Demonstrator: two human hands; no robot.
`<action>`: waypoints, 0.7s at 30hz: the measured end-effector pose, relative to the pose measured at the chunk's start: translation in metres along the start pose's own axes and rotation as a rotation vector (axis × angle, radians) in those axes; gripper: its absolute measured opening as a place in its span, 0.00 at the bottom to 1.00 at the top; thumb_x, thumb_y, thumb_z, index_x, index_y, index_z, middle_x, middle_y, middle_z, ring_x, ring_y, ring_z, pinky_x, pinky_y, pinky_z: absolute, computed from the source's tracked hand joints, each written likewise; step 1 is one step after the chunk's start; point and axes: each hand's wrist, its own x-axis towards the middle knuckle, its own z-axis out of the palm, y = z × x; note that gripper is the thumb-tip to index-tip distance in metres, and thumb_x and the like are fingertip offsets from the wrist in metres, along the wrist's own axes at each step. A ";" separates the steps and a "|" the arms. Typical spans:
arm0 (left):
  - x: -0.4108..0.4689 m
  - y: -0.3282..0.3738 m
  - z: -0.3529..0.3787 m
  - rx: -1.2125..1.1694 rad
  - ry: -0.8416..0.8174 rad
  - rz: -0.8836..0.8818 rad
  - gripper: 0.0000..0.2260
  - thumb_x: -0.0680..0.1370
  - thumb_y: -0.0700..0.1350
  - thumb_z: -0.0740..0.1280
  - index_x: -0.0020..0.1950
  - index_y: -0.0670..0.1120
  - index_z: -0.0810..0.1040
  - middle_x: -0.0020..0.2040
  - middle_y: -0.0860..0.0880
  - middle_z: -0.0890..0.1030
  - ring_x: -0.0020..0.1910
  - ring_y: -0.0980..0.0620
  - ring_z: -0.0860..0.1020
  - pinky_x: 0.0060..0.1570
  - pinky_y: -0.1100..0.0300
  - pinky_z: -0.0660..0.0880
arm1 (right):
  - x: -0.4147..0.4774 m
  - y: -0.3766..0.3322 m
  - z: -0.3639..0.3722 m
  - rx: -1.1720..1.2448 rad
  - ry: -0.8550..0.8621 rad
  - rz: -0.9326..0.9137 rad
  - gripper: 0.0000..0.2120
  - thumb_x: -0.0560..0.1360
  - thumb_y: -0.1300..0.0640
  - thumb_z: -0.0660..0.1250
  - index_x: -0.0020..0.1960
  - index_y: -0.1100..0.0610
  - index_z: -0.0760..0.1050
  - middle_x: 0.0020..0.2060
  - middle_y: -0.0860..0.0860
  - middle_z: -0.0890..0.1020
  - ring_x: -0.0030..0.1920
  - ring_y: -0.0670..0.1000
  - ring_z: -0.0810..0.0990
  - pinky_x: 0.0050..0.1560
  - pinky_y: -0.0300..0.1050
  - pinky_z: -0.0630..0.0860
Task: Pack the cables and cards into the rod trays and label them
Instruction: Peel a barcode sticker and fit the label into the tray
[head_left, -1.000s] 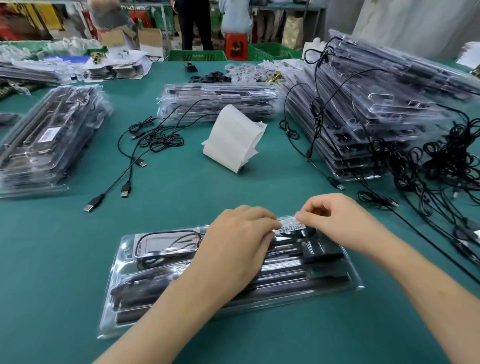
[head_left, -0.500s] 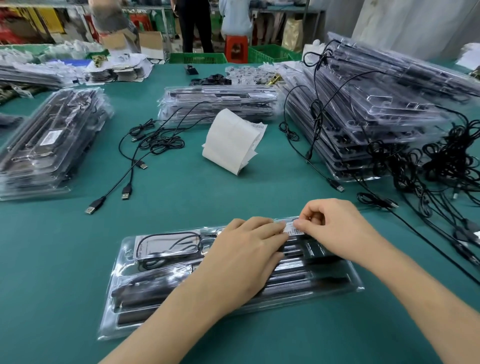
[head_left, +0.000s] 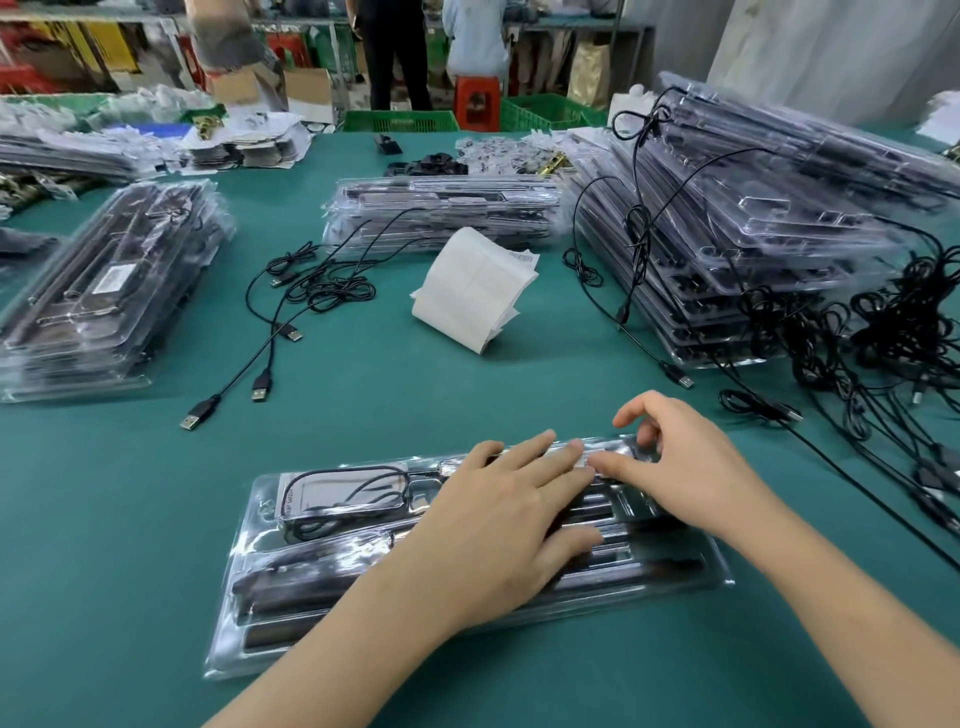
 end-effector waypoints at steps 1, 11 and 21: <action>-0.001 0.000 0.002 -0.001 -0.014 0.002 0.28 0.84 0.64 0.49 0.81 0.55 0.61 0.83 0.57 0.57 0.82 0.54 0.52 0.77 0.49 0.57 | 0.000 0.001 0.001 0.022 0.005 -0.001 0.19 0.64 0.33 0.73 0.48 0.39 0.72 0.43 0.44 0.75 0.42 0.42 0.74 0.38 0.43 0.66; -0.040 -0.063 -0.022 -0.144 0.026 -0.104 0.25 0.83 0.65 0.50 0.77 0.59 0.67 0.78 0.61 0.65 0.78 0.59 0.60 0.77 0.56 0.58 | -0.002 0.000 -0.001 0.112 -0.014 0.014 0.08 0.72 0.45 0.76 0.47 0.42 0.77 0.45 0.46 0.75 0.41 0.37 0.73 0.39 0.38 0.65; -0.095 -0.141 -0.064 -0.228 -0.228 -0.434 0.28 0.69 0.72 0.62 0.65 0.62 0.78 0.58 0.65 0.73 0.59 0.66 0.73 0.61 0.65 0.70 | 0.000 -0.023 0.002 -0.091 -0.036 -0.030 0.08 0.70 0.36 0.69 0.45 0.37 0.76 0.48 0.40 0.71 0.55 0.47 0.65 0.54 0.48 0.66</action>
